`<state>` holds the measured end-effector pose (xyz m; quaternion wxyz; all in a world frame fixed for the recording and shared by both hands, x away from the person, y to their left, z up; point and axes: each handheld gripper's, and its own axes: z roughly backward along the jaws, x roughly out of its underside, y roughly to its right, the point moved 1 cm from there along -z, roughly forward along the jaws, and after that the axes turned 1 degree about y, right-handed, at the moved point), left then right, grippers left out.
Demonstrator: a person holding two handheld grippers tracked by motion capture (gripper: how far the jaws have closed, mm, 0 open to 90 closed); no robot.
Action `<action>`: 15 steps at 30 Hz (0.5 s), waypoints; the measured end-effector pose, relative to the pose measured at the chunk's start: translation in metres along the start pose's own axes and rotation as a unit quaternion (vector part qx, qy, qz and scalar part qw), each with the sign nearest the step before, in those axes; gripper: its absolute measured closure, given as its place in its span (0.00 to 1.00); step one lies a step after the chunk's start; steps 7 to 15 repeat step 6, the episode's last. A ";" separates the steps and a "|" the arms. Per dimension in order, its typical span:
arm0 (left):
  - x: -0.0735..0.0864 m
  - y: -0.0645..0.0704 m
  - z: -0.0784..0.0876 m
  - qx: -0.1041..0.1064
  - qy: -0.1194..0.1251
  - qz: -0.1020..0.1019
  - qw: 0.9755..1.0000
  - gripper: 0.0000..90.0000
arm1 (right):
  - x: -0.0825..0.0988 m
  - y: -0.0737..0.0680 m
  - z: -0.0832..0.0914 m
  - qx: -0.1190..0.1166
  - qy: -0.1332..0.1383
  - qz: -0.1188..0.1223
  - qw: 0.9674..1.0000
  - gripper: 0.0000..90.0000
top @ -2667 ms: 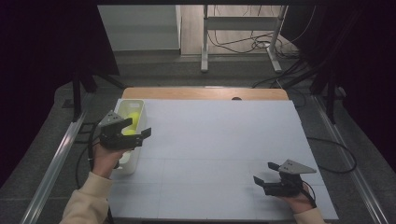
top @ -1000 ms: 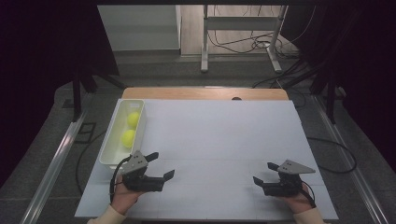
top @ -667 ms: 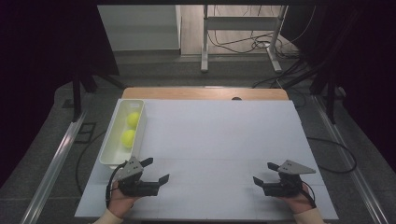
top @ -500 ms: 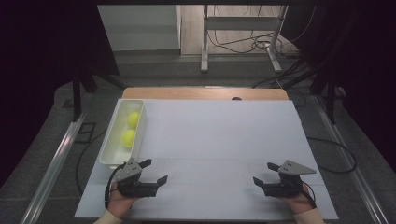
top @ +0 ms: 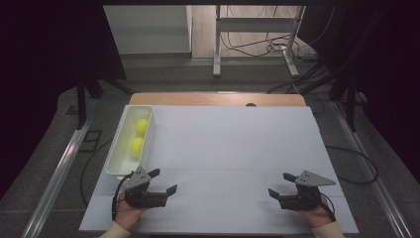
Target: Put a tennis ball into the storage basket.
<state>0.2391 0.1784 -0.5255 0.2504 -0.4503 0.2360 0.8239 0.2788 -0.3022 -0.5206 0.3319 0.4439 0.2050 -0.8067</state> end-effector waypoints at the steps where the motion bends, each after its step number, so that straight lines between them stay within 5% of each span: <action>1: 0.000 0.000 0.000 0.001 0.001 0.000 1.000 0.14 | 0.000 0.000 0.000 0.000 0.000 0.000 1.000 0.18; 15: -0.001 0.001 -0.001 0.003 0.000 -0.002 1.000 0.14 | 0.000 0.000 0.000 -0.002 0.001 0.000 1.000 0.18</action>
